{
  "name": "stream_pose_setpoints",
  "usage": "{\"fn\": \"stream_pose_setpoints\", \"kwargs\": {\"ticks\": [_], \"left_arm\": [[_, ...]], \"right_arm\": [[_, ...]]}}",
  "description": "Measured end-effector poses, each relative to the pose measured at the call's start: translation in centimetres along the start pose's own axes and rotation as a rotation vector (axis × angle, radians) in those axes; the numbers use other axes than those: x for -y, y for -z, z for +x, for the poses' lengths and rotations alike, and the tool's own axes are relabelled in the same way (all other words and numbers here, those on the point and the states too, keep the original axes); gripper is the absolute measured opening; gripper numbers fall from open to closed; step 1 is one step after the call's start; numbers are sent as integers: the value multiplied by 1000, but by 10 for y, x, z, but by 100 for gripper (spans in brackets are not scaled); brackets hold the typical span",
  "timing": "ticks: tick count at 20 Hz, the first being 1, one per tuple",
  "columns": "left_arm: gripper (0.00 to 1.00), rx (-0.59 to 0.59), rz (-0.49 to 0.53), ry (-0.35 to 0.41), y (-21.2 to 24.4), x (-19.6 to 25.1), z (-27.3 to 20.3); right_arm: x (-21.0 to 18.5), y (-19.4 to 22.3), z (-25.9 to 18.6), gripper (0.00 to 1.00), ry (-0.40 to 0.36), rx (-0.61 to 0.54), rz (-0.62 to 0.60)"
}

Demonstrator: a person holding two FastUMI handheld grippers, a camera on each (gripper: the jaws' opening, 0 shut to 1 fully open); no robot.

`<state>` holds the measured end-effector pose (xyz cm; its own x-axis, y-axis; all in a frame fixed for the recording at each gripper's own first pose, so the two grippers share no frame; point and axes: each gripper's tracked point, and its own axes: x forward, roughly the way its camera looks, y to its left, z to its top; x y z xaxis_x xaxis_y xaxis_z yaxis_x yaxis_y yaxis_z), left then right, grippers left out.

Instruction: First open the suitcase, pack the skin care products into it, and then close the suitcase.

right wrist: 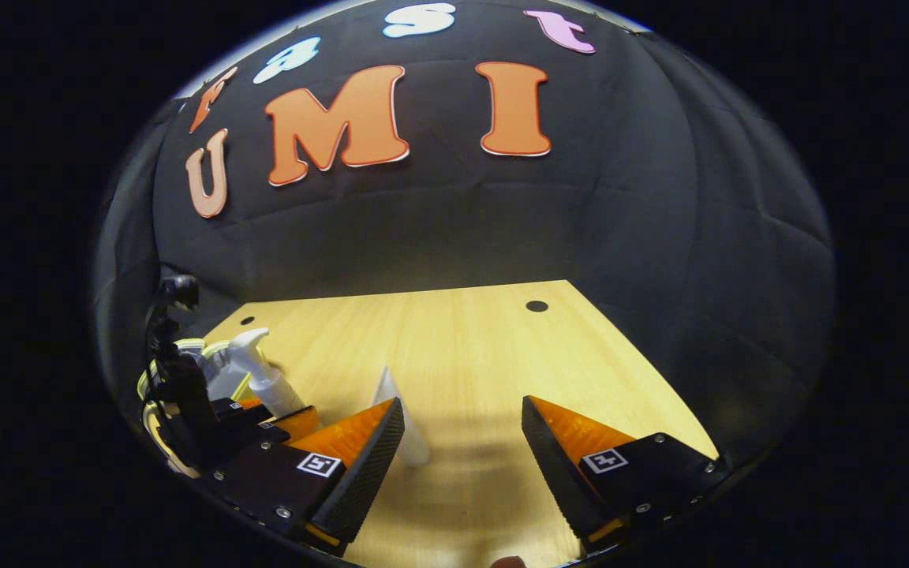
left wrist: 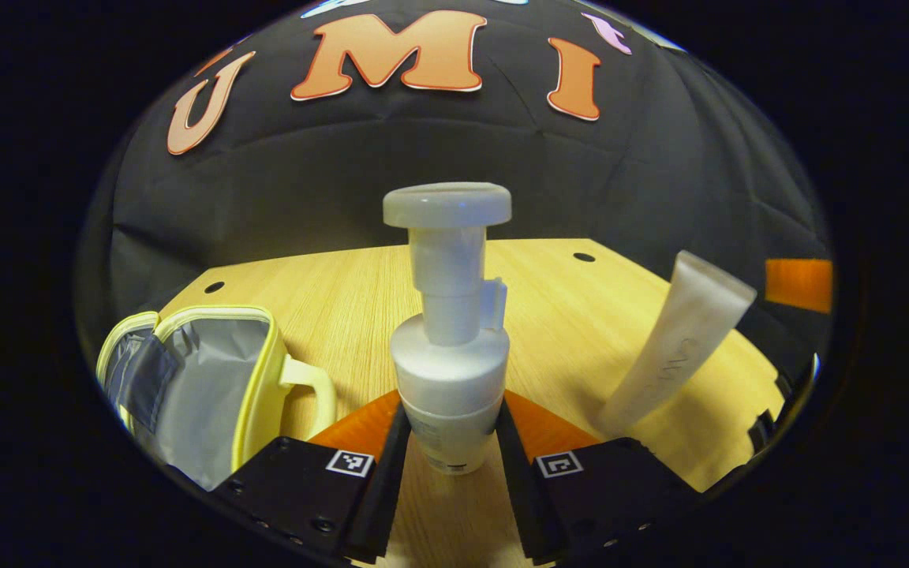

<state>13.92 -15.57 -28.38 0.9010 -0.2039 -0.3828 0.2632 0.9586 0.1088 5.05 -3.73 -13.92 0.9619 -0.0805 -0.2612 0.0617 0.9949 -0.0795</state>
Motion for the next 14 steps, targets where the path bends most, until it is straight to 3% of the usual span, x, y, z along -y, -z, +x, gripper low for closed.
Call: {"fn": "stream_pose_setpoints", "kwargs": {"ticks": [7,14], "left_arm": [[60,-26,-21,-5,-29,-31,-102],[60,-21,-27,-133,-24,-93,-145]], "right_arm": [[-43,34,25,95,-55,-51,-83],[-45,93,79,94,-55,-153,-97]]}}
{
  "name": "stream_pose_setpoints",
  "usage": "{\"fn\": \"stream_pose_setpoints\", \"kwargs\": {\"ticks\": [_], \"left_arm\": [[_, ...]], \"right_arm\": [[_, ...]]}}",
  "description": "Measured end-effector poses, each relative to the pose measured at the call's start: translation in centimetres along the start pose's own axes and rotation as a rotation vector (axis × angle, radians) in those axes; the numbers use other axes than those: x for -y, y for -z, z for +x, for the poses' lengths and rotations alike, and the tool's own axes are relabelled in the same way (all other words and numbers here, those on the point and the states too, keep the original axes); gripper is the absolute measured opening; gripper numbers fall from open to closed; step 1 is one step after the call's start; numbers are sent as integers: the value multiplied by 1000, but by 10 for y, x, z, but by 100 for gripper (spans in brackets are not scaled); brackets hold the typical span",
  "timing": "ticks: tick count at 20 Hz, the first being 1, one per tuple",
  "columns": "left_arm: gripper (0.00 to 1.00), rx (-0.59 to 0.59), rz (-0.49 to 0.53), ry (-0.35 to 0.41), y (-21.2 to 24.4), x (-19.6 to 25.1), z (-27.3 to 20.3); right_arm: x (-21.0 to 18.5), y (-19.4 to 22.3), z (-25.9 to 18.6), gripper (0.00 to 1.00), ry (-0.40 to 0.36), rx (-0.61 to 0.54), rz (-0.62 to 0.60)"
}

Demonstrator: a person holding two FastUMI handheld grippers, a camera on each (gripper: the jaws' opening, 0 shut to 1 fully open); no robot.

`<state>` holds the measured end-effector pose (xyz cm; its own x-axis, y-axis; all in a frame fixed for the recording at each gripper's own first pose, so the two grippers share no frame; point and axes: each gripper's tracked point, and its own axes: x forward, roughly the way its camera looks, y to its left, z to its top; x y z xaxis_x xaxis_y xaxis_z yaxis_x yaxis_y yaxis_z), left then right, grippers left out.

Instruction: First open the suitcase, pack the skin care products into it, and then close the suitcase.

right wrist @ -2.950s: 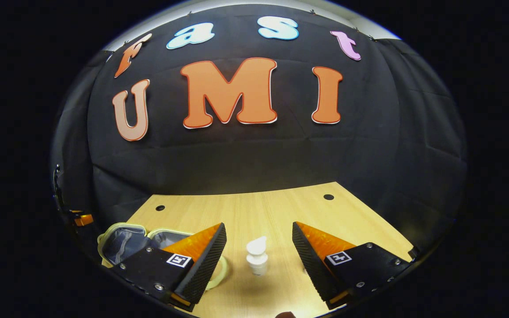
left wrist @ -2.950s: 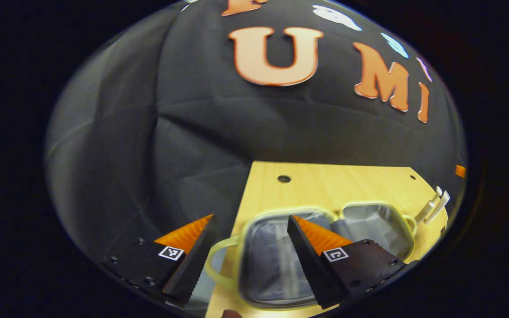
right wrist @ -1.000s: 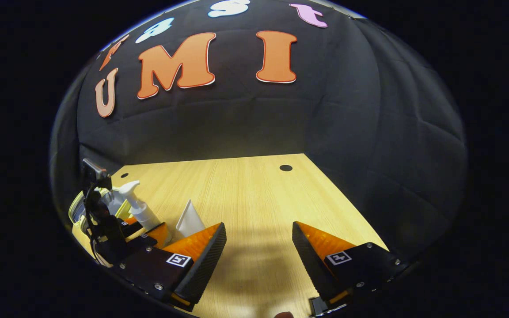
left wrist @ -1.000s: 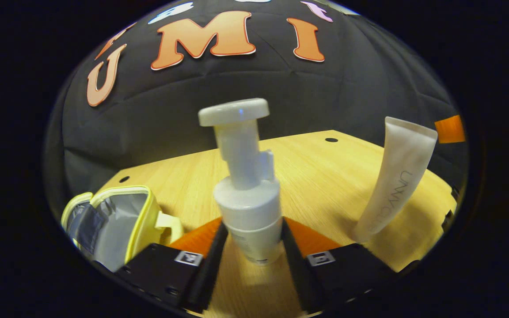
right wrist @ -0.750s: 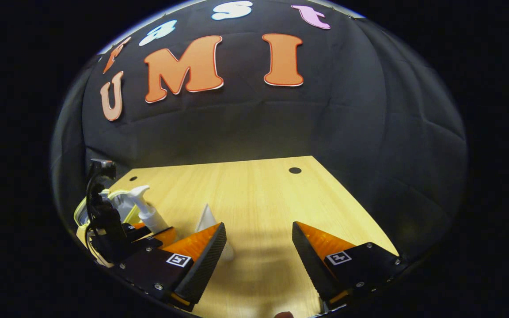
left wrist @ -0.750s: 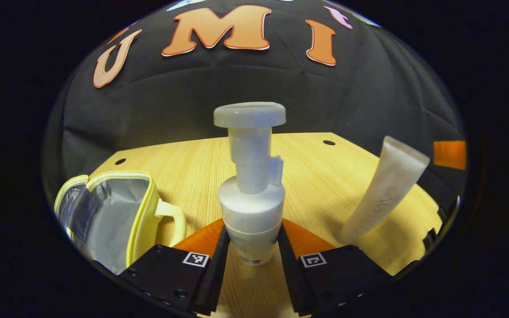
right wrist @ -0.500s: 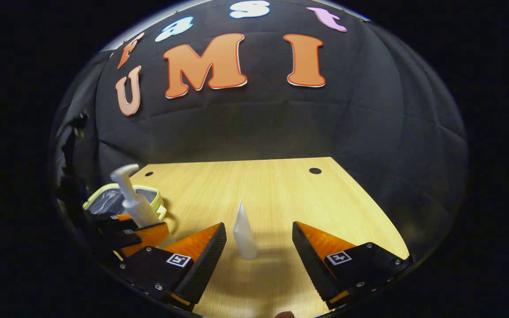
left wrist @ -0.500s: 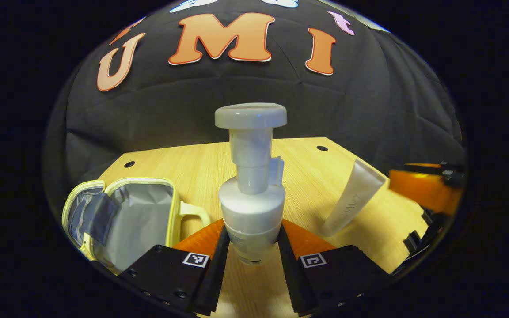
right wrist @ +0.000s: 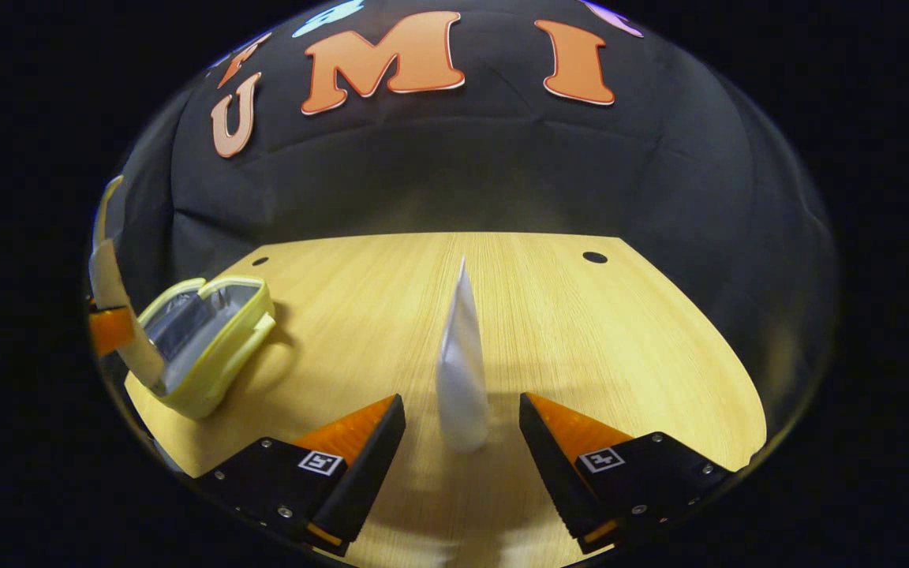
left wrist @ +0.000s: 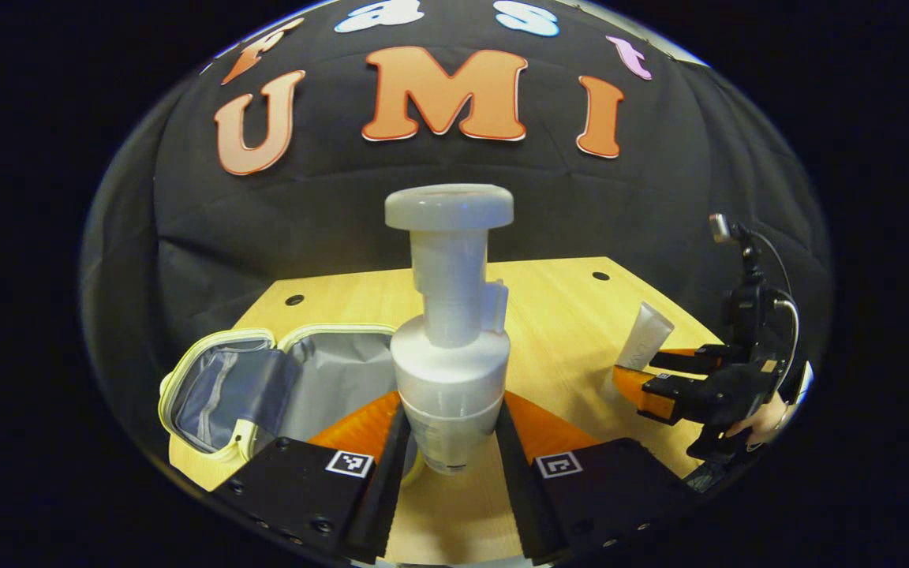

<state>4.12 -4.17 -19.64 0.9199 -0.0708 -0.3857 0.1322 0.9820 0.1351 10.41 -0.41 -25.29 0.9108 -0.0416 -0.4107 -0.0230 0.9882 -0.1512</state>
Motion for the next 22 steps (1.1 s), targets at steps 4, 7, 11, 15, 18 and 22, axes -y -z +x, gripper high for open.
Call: {"fn": "stream_pose_setpoints", "kwargs": {"ticks": [4,7,11,15,18,22], "left_arm": [[60,-19,8,-76,13,-30,-4],[60,-47,-23,-95,25,-39,-3],[60,-70,-62,-87,32,-40,-9],[60,-67,-91,-86,18,-54,-22],[60,-82,-68,-14,-3,-70,-34],[60,-227,-58,78,-8,-112,-27]], "right_arm": [[-4,10,18,82,-12,-3,-7],[-1,13,29,64,-12,-1,-5],[0,12,30,45,-13,8,8],[-6,-4,5,45,-29,14,59],[-17,-27,-25,39,-29,35,76],[-56,-55,-56,39,-72,34,115]]}}
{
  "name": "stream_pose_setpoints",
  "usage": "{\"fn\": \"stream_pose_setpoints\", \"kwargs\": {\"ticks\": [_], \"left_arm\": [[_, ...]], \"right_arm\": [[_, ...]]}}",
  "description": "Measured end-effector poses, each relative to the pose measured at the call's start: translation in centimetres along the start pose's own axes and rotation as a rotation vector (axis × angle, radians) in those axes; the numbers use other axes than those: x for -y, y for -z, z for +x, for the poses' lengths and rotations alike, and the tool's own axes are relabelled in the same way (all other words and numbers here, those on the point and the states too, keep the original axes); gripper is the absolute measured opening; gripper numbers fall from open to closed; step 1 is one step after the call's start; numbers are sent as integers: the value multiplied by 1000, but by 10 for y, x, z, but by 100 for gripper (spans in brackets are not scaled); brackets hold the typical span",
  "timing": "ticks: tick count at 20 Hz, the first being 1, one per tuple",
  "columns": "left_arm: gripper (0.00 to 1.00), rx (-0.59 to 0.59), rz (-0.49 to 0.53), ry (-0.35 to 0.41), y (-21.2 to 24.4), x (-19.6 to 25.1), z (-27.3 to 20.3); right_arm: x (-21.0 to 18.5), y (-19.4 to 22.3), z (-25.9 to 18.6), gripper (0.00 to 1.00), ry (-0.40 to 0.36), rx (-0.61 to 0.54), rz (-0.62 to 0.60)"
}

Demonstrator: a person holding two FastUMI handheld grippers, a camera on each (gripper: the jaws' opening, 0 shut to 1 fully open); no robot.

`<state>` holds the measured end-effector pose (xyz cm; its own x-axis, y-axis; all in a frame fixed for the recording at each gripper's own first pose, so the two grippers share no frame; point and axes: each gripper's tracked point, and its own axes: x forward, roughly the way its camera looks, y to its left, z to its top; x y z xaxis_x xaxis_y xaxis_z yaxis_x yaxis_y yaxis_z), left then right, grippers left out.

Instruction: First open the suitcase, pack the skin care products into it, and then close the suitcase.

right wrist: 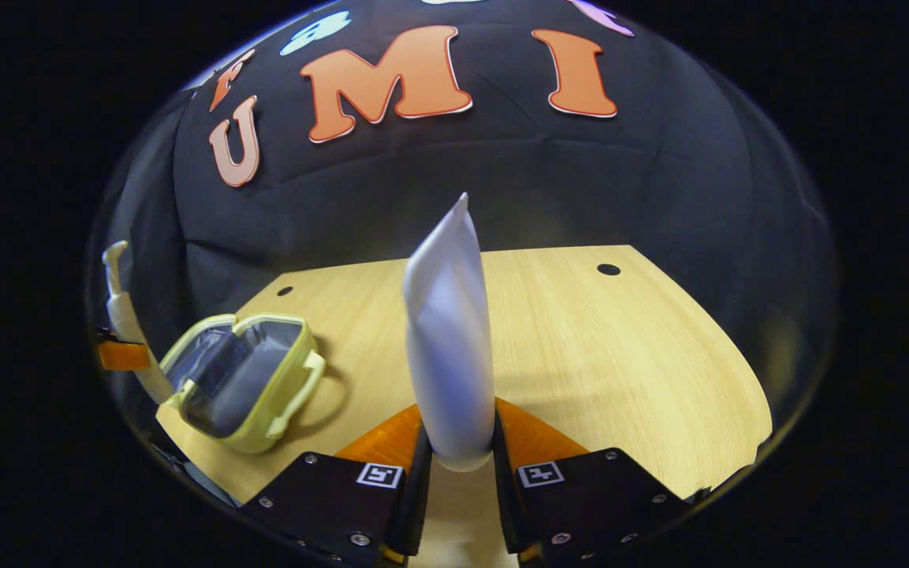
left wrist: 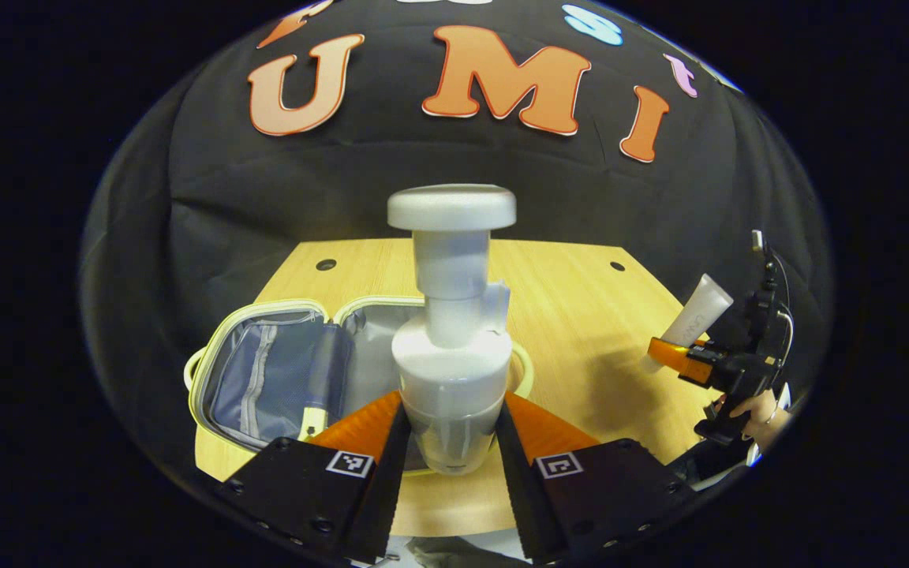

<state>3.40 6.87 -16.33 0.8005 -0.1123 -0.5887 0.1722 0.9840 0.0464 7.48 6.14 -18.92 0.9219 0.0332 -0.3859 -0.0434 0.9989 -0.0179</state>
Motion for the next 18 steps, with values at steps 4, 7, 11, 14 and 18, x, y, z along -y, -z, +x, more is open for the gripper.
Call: {"fn": "stream_pose_setpoints", "kwargs": {"ticks": [4,7,11,14,18], "left_arm": [[58,-245,0,88,13,-30,21],[59,-417,-8,131,29,-44,46],[58,-550,16,144,42,-55,86],[58,-608,51,125,50,-60,111],[58,-679,56,120,71,-67,128]], "right_arm": [[-41,-14,-10,39,-28,-2,53],[-60,-22,-20,39,-28,6,73],[-68,-26,-32,39,-6,5,96],[-66,-23,-34,39,28,-15,105],[-69,-14,-34,39,52,-40,119]]}}
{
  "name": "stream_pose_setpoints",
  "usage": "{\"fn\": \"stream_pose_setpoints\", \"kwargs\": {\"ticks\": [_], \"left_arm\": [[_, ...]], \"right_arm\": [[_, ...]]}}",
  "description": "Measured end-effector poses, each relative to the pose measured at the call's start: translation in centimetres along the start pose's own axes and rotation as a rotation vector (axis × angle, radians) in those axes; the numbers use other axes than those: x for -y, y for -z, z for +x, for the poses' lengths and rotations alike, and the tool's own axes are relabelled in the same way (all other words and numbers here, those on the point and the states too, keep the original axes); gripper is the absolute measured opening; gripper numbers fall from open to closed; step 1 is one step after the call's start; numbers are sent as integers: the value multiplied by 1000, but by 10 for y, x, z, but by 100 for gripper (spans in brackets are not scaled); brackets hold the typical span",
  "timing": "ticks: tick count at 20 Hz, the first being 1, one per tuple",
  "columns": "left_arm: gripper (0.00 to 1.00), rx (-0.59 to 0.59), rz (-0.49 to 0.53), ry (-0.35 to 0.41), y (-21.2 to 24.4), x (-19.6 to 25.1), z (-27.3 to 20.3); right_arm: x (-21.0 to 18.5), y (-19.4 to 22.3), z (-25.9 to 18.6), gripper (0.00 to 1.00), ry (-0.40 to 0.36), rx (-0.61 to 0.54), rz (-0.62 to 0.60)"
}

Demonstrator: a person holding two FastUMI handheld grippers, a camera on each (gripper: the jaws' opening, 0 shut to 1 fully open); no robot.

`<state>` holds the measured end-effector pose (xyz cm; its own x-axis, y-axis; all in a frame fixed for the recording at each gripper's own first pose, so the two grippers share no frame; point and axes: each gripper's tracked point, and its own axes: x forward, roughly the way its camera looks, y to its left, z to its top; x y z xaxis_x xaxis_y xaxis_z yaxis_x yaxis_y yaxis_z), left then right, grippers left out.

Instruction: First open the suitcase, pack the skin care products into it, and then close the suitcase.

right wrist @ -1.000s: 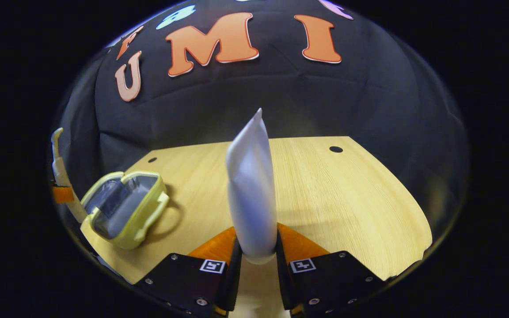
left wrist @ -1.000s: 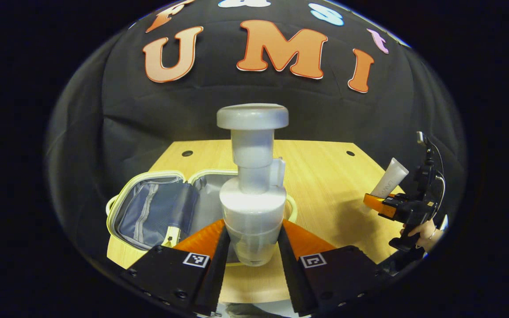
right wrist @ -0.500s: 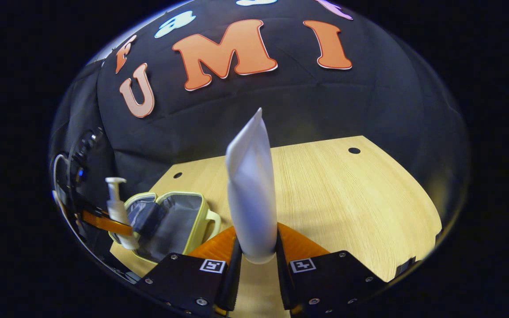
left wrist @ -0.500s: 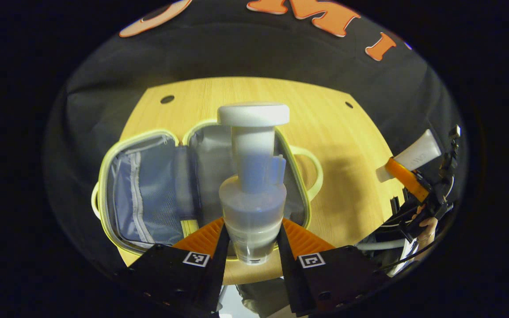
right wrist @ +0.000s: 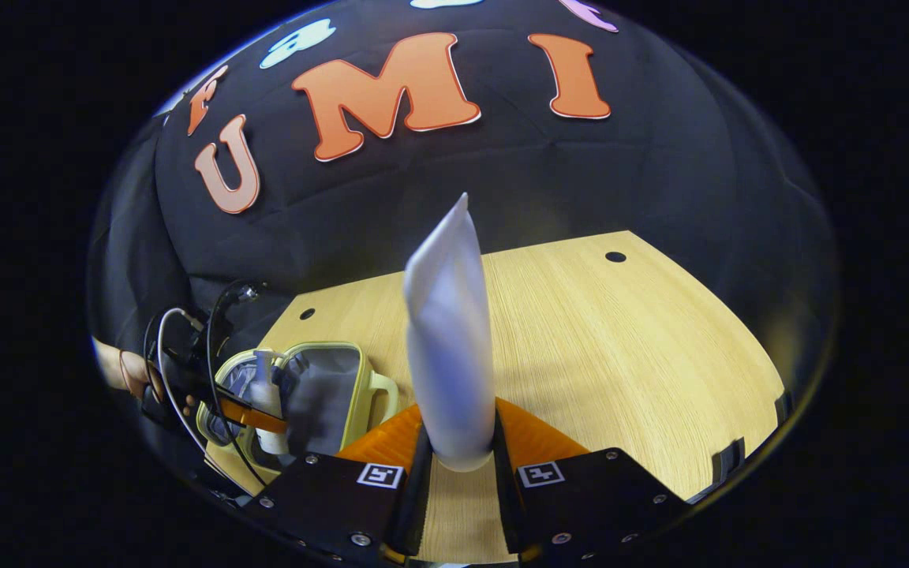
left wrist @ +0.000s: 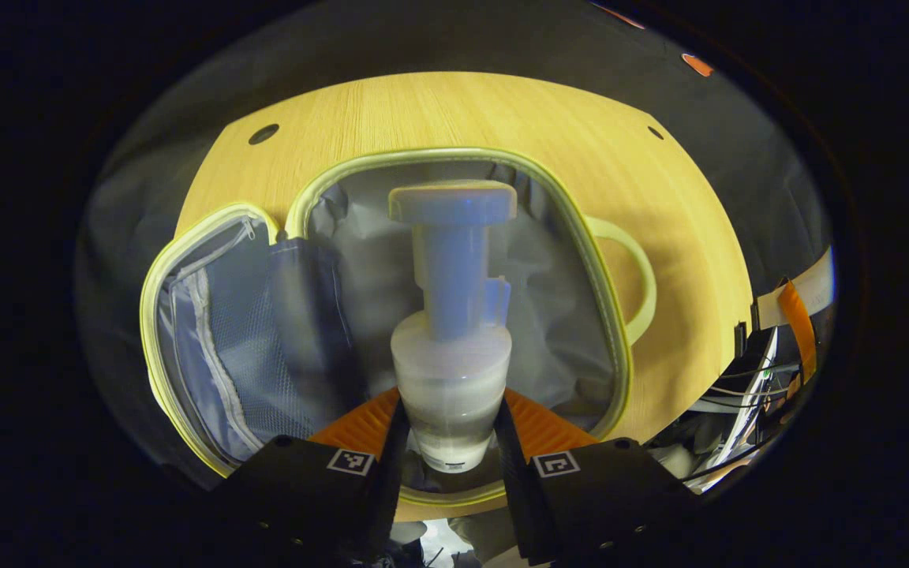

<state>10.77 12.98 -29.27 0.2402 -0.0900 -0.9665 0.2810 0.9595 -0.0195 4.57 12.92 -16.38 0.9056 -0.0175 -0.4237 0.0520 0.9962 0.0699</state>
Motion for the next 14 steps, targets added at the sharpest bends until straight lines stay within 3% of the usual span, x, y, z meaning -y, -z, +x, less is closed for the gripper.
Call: {"fn": "stream_pose_setpoints", "kwargs": {"ticks": [6,7,9,14], "left_arm": [[62,9,-5,-10,-2,-7,13],[66,30,1,-18,-6,-8,11],[100,57,0,-3,-9,-1,9],[99,179,26,5,-18,9,-22]], "right_arm": [[-6,-1,4,39,12,-20,-10],[-8,-1,5,39,10,-21,-12],[-14,-3,7,39,0,-27,-13],[-39,-13,10,39,-38,-36,-54]]}}
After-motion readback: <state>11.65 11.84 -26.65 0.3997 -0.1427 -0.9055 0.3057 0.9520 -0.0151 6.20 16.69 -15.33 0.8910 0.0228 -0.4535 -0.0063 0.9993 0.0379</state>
